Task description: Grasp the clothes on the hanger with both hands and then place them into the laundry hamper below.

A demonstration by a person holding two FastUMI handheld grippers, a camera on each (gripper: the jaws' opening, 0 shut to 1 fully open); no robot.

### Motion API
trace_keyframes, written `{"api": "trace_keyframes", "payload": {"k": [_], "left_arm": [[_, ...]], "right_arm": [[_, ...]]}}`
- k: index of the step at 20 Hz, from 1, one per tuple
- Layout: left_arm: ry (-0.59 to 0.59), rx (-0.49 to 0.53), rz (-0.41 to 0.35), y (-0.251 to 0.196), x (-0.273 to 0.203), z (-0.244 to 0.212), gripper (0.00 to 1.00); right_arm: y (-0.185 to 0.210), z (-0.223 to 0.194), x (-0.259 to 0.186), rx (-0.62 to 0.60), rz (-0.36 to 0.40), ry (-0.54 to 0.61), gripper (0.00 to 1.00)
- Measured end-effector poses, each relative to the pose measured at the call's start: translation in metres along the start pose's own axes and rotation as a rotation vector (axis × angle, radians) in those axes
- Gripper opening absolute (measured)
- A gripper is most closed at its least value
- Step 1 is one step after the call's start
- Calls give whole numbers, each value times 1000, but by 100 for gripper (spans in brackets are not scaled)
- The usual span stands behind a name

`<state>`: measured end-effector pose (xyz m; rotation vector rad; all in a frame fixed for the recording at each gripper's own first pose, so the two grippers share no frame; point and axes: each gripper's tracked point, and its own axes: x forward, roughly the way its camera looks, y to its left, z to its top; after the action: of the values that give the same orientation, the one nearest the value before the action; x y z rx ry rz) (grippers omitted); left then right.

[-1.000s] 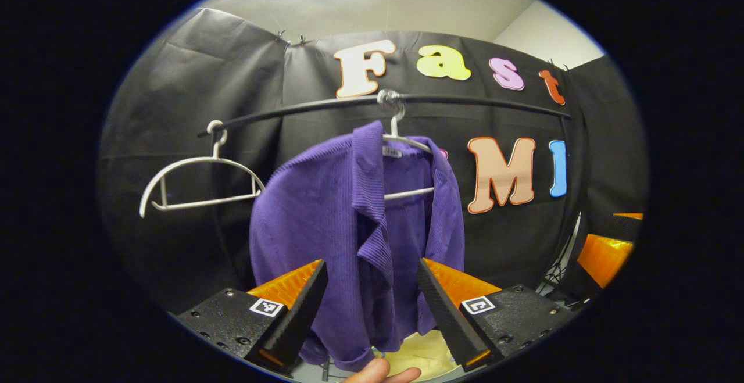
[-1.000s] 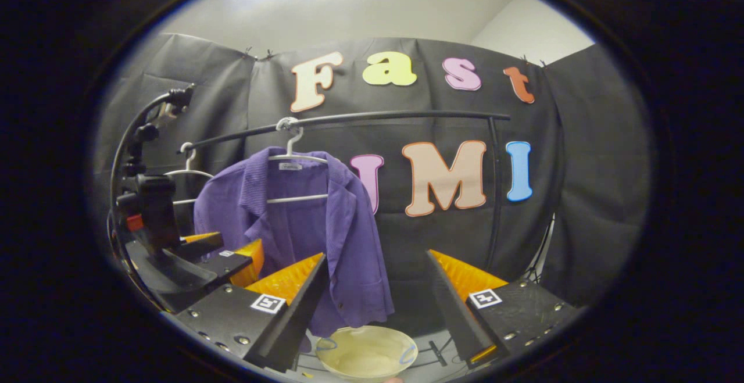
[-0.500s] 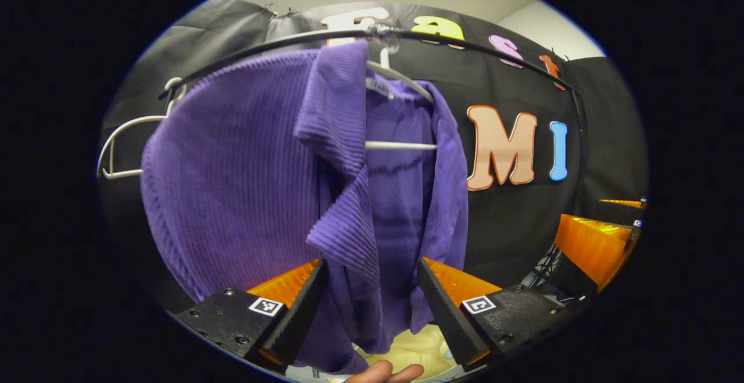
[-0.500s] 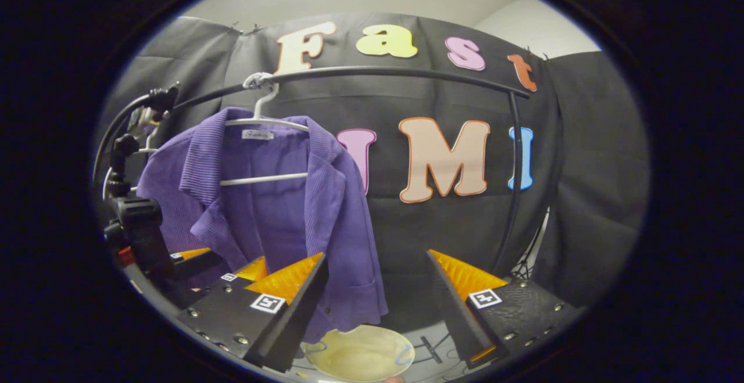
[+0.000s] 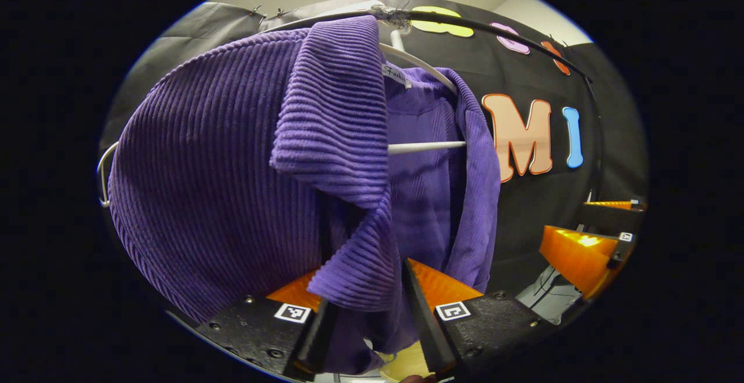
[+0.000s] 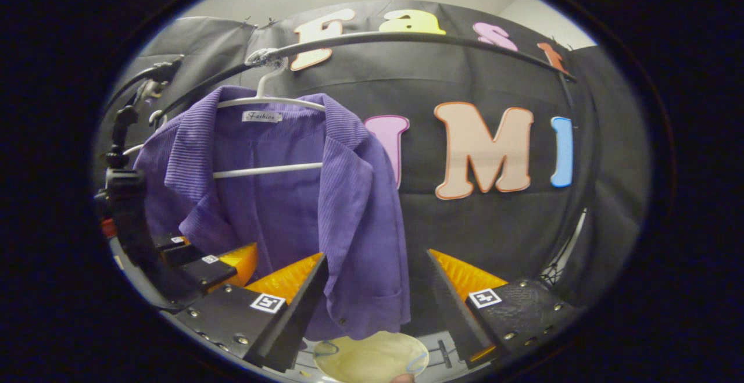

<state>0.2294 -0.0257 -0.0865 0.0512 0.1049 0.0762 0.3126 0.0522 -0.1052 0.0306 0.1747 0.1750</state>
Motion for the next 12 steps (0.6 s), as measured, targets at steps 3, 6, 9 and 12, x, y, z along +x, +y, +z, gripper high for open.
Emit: {"api": "trace_keyframes", "payload": {"k": [3, 6, 9, 12], "left_arm": [[-6, 12, -9, -1, 2, 4, 49], [24, 4, -4, 5, 0, 3, 27], [40, 6, 9, 12, -6, 5, 8], [66, -12, 14, 15, -25, 7, 2]], "right_arm": [[13, 2, 39, 11, 78, 12, 100], [29, 14, 67, 55, 133, -8, 94], [43, 20, 90, 99, 169, 13, 93], [44, 26, 105, 85, 170, 28, 87]]}}
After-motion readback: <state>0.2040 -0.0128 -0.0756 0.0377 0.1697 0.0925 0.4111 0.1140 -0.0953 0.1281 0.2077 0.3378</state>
